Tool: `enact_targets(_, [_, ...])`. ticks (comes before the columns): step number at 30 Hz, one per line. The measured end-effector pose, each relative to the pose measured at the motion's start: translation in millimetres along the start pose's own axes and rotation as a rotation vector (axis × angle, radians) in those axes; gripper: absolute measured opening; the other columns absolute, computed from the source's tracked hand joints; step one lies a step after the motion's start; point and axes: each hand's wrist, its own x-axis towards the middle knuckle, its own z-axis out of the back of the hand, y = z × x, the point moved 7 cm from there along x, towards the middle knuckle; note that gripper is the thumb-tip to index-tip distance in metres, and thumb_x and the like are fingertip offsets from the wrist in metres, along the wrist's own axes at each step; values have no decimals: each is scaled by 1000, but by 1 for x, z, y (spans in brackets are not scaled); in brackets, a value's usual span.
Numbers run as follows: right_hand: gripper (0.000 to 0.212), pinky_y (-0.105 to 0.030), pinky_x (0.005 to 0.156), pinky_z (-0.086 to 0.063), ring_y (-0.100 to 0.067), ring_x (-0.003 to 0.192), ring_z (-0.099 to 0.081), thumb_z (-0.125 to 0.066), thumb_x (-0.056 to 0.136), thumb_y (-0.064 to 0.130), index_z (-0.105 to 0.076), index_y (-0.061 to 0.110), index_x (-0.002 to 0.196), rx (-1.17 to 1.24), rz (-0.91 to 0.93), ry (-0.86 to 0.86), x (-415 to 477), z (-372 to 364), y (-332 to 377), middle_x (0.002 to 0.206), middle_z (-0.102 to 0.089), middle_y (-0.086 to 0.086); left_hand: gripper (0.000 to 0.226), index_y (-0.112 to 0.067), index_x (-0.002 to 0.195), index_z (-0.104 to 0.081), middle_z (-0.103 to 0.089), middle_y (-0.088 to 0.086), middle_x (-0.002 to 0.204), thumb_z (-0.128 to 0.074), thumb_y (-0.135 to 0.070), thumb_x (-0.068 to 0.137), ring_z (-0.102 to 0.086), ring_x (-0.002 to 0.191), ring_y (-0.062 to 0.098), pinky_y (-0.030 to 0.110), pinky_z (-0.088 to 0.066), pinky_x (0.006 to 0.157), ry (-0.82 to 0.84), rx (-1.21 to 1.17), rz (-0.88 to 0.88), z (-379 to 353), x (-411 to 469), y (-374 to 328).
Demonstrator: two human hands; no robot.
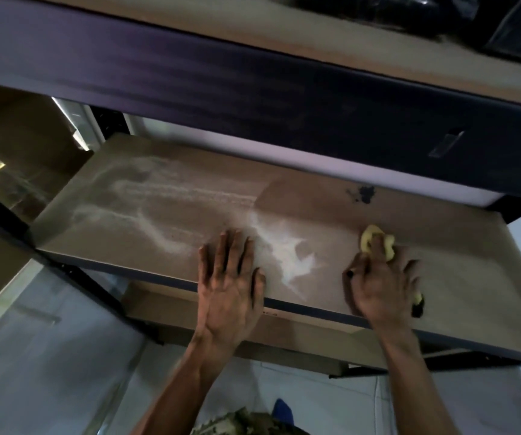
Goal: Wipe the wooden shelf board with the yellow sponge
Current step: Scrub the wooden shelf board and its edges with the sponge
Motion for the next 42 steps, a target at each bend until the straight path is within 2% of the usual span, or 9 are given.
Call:
enact_targets(5, [52, -50, 104, -31, -36, 123, -33, -42, 97, 38, -29, 28, 146, 18, 252, -7, -27, -19, 92, 139, -31, -15, 60, -13, 151, -39, -33, 10, 160, -29, -44, 101, -23, 151, 30, 60, -19, 120, -30, -3, -27, 2, 1, -2])
enact_targets(8, [55, -42, 98, -33, -29, 113, -36, -41, 99, 41, -24, 31, 151, 29, 411, 34, -27, -22, 128, 135, -31, -11, 60, -15, 153, -36, -30, 10, 161, -25, -45, 101, -19, 152, 30, 60, -18, 120, 4, 5, -31, 2, 1, -1])
enact_targets(13, [59, -43, 109, -28, -33, 129, -30, -51, 96, 37, -27, 39, 149, 70, 257, -43, -6, 11, 72, 148, -28, -11, 62, -20, 156, -27, -20, 2, 166, -17, -50, 103, -5, 155, 25, 64, 4, 120, 24, 11, 0, 3, -3, 11])
enact_targets(16, [63, -50, 116, -18, -42, 141, -19, -52, 96, 38, -25, 33, 152, 83, 41, 34, -11, 18, 11, 155, -23, -17, 64, -19, 156, -28, -18, 4, 166, -14, -52, 102, -7, 154, 27, 63, 1, 121, 19, 7, -3, 5, -9, 16])
enact_targets(18, [57, -55, 112, -22, -49, 138, -21, -45, 98, 39, -28, 25, 151, 50, -58, 50, -25, 11, -3, 151, -21, -24, 66, -18, 156, -27, -18, 6, 166, -10, -52, 102, -9, 154, 28, 62, -3, 121, 7, 0, -7, 7, -9, 14])
enact_targets(28, [61, -45, 96, -35, -31, 113, -38, -39, 100, 40, -14, 30, 154, -6, 451, 68, -42, -29, 141, 132, -33, -12, 61, -19, 155, -31, -23, 6, 164, -21, -48, 102, -13, 154, 26, 61, -12, 121, 2, -4, -2, 5, -10, 14])
enact_targets(35, [54, -48, 117, -16, -33, 138, -23, -25, 100, 54, -11, 48, 151, 123, 229, 120, -26, 6, 45, 149, -15, 2, 66, -23, 158, -20, -11, 3, 167, -11, -54, 100, -3, 155, 25, 57, -4, 123, 11, -20, 5, 5, -10, 17])
enact_targets(38, [62, -51, 109, -26, -40, 128, -28, -30, 99, 51, -8, 37, 155, -47, 129, 135, -53, -1, 20, 148, -19, -15, 65, -22, 157, -24, -16, 3, 166, -12, -53, 101, -6, 155, 25, 57, -7, 122, -5, -33, 12, 7, -10, 16])
enact_targets(42, [73, -50, 103, -30, -38, 122, -29, -45, 96, 41, -6, 28, 155, -84, 243, 79, -64, -15, 72, 142, -21, -15, 61, -20, 155, -30, -25, 3, 164, -19, -49, 102, -13, 154, 25, 58, -14, 121, -16, -31, 13, 7, -10, 15])
